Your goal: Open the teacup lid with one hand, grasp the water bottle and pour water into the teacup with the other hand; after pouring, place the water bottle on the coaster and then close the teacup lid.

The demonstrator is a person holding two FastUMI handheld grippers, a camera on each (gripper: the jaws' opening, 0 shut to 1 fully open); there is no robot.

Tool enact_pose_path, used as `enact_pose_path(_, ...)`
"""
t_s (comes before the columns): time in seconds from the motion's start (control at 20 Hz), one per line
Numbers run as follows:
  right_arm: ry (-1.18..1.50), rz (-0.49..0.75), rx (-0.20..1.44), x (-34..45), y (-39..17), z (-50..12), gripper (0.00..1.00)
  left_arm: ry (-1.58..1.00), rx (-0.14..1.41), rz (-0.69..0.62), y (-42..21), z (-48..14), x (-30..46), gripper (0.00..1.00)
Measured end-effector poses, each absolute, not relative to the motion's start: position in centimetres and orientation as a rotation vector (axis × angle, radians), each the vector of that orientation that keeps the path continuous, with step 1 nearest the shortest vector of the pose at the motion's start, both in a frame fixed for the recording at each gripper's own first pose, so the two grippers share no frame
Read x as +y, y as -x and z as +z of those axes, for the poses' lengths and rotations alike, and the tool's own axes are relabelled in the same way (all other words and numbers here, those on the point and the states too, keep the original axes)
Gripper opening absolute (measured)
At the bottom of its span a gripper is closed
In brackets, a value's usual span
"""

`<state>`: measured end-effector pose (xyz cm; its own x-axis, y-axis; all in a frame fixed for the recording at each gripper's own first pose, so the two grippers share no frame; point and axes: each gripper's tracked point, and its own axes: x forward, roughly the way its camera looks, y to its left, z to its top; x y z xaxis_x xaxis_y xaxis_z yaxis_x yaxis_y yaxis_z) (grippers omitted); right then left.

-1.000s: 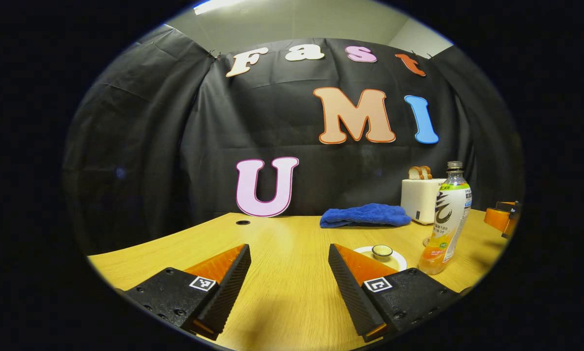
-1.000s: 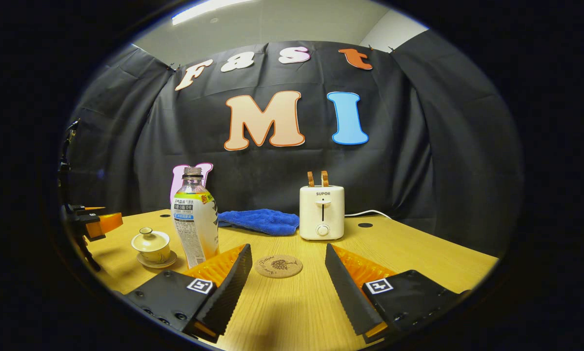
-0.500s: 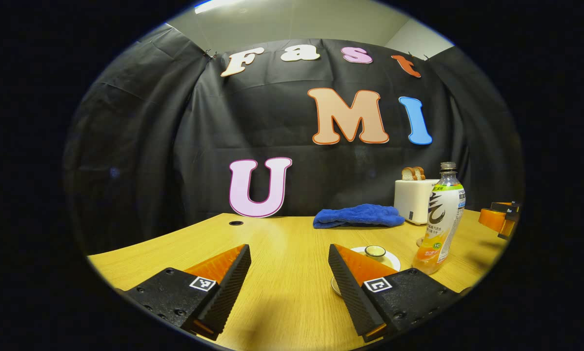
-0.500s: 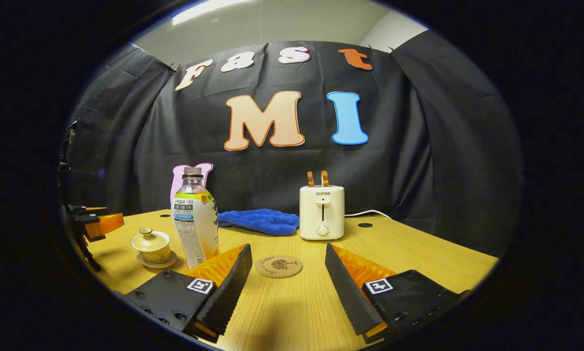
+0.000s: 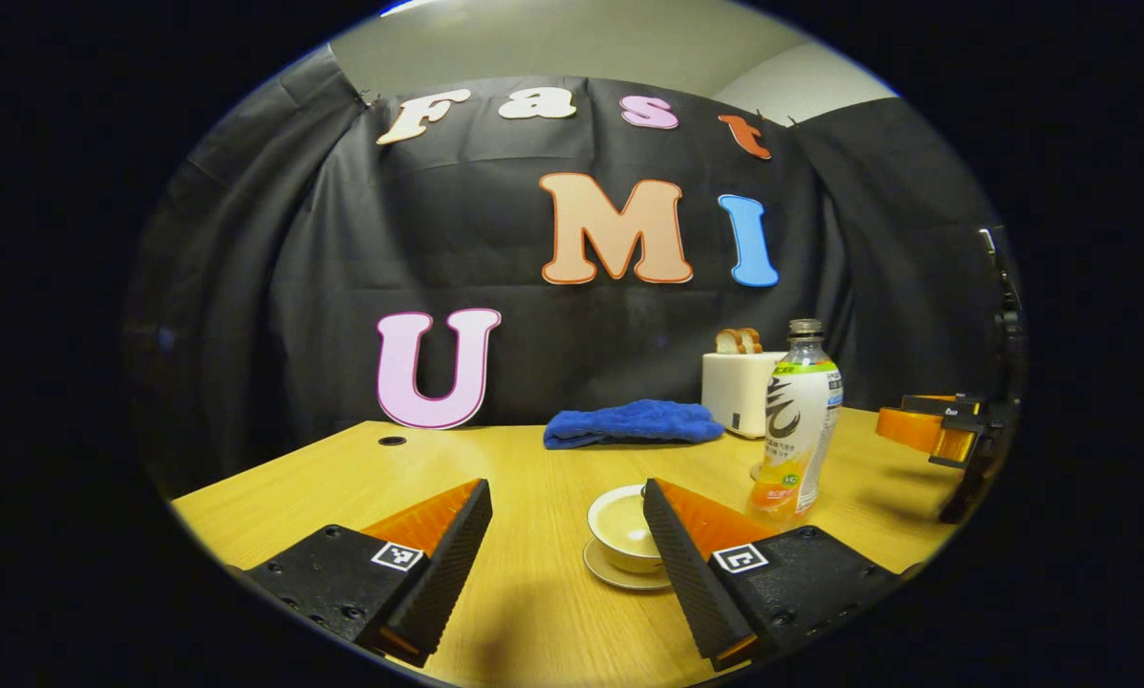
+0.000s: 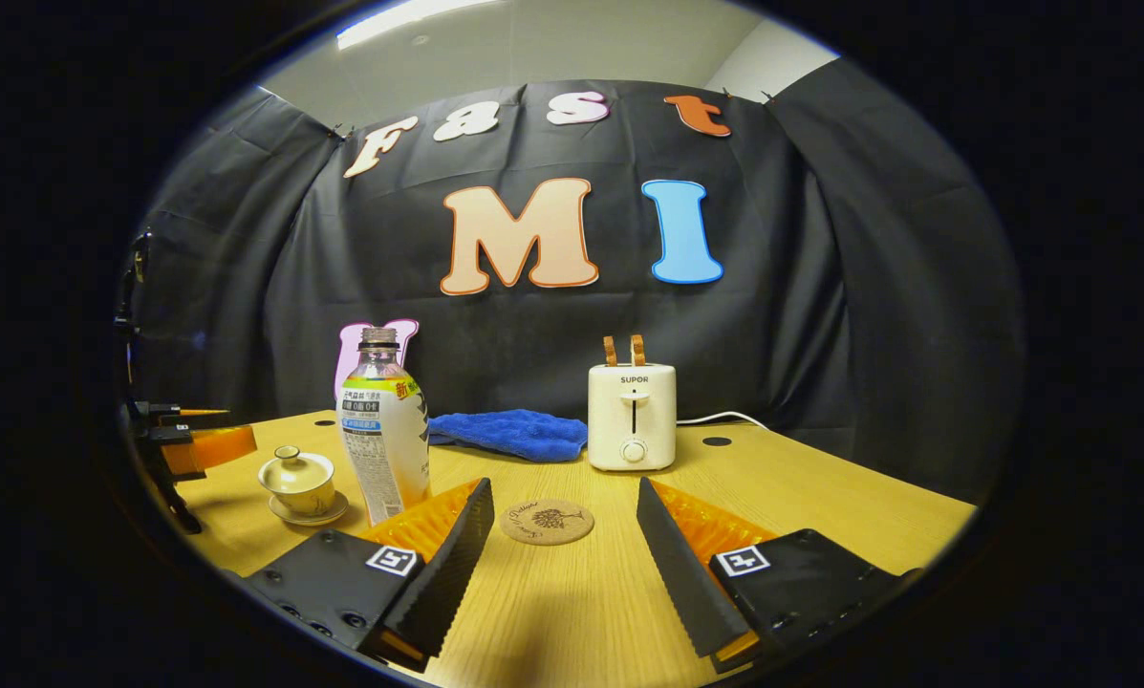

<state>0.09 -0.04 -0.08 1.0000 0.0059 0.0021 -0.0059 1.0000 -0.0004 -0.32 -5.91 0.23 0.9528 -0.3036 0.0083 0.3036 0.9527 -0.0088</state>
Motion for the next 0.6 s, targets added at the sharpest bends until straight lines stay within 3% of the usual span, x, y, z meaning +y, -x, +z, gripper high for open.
enact_pose_path(0.25, 0.000, 0.006, -0.002, 0.0, -0.1, -0.1, 0.94, 0.014, -0.008, -0.454, 0.3, 0.3, -8.9, 0.94)
enact_pose_path(0.4, 0.000, 0.006, -0.002, 0.0, -0.1, -0.1, 0.99, 0.016, -0.003, -0.484, -0.1, 0.2, -9.8, 0.94)
enact_pose_path(0.6, 0.000, 0.006, -0.002, -0.1, -0.2, -0.1, 0.94, 0.007, 0.020, -0.504, -0.9, -0.2, -10.9, 0.94)
